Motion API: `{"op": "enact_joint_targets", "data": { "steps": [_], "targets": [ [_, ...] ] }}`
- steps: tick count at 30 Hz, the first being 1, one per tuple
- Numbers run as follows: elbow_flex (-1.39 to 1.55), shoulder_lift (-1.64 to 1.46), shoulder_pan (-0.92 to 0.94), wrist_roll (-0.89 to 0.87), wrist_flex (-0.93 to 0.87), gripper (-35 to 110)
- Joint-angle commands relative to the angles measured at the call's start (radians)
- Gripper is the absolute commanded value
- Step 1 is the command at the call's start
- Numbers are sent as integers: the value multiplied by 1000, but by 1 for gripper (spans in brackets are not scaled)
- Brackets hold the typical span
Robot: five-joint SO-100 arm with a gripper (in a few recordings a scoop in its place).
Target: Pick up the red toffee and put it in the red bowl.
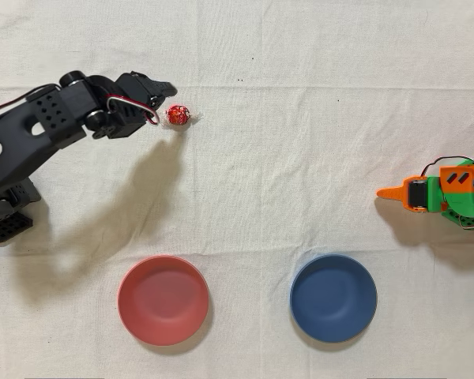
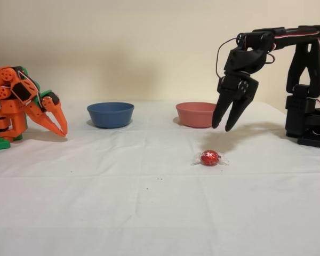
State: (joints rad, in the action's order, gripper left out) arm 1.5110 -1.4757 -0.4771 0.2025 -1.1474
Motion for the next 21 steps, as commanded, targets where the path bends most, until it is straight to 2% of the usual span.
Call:
{"op": "enact_joint_targets", "data": {
  "steps": [1, 21],
  "targets": [
    [-15, -8, -9, 40, 14, 32],
    [9, 109, 2, 31, 209, 33]
  ]
}}
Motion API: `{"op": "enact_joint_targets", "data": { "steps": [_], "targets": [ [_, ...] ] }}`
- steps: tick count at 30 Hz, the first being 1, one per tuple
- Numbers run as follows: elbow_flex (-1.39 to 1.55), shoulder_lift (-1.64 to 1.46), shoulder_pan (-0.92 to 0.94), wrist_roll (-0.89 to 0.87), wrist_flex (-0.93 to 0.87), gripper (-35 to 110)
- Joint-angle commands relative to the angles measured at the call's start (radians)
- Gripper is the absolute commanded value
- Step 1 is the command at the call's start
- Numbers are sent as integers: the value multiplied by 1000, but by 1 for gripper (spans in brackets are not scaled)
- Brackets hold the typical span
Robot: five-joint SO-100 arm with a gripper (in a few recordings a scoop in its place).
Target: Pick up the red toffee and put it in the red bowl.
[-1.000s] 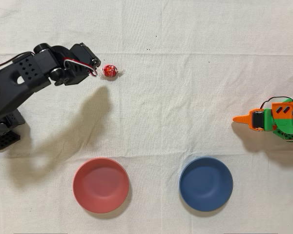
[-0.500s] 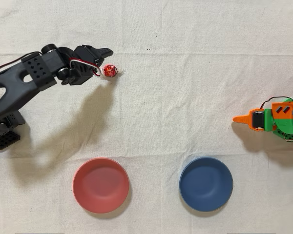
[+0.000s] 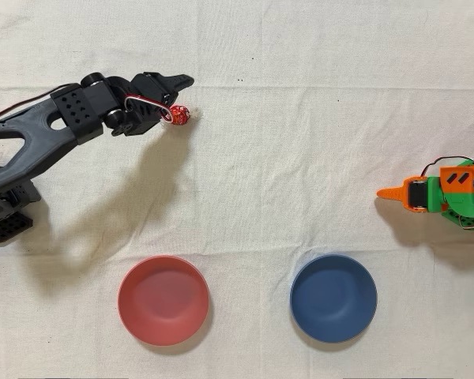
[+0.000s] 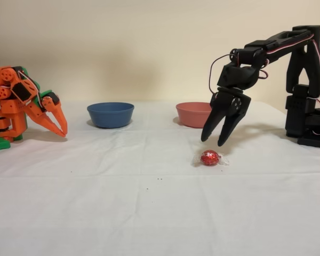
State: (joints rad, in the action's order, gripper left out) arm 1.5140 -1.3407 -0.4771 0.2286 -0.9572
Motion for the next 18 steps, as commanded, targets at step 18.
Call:
{"op": "enact_joint_targets", "data": {
  "steps": [18],
  "targets": [
    [225, -100, 84, 55, 141, 33]
  ]
}}
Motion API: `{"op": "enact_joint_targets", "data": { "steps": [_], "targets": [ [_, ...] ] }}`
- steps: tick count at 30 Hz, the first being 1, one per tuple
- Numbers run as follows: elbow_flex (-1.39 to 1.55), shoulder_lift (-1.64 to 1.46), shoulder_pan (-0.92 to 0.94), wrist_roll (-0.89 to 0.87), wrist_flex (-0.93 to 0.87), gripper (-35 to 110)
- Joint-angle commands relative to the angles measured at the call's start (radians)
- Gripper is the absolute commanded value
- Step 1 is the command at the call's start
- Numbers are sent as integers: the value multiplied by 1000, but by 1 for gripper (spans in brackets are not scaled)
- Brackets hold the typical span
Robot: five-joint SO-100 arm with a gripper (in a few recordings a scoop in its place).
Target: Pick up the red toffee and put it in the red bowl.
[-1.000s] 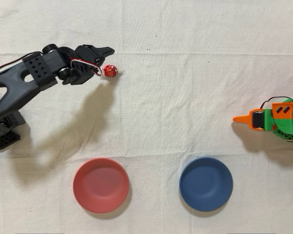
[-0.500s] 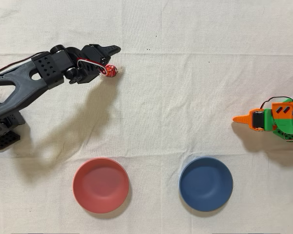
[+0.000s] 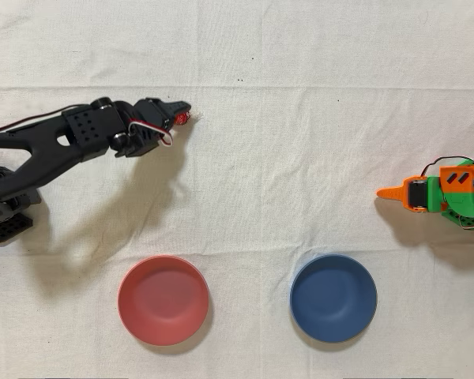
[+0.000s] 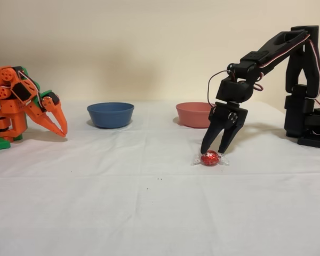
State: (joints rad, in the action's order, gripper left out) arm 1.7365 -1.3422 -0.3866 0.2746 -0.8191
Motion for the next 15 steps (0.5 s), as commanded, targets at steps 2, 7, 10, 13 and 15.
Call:
{"op": "enact_joint_targets", "data": {
  "steps": [2, 7, 10, 13, 15],
  "targets": [
    [-5, -94, -6, 6, 5, 33],
    [-34, -63, -12, -2, 11, 33],
    [-51, -43, -14, -3, 15, 33],
    [-69, -23, -17, -5, 17, 33],
    [-83, -9, -20, -6, 17, 33]
  ]
}}
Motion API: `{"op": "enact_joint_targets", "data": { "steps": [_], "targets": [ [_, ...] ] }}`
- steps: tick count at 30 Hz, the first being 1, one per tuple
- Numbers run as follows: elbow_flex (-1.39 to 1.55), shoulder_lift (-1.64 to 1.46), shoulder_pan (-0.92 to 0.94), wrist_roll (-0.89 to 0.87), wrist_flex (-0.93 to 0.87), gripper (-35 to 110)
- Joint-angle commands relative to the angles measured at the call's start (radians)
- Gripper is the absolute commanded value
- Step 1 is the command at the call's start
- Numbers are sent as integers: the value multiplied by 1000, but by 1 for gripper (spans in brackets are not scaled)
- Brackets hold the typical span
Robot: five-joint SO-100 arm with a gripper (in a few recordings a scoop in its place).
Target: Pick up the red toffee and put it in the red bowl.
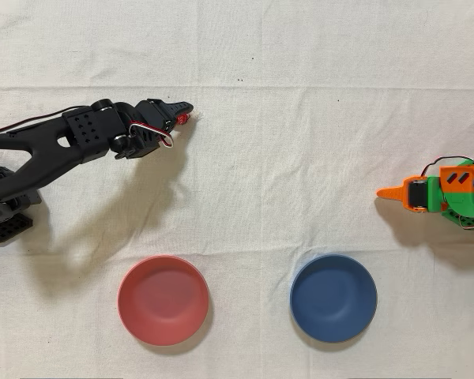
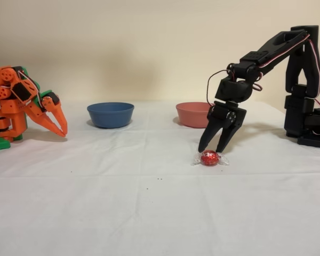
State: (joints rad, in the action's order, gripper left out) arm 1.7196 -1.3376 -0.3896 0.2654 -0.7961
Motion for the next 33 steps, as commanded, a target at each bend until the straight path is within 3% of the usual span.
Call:
{"op": "enact_joint_targets", "data": {
  "steps": [1, 33],
  "targets": [
    [-72, -9, -18, 2, -6, 33],
    [-118, 66, -61, -5, 2, 27]
  ]
}}
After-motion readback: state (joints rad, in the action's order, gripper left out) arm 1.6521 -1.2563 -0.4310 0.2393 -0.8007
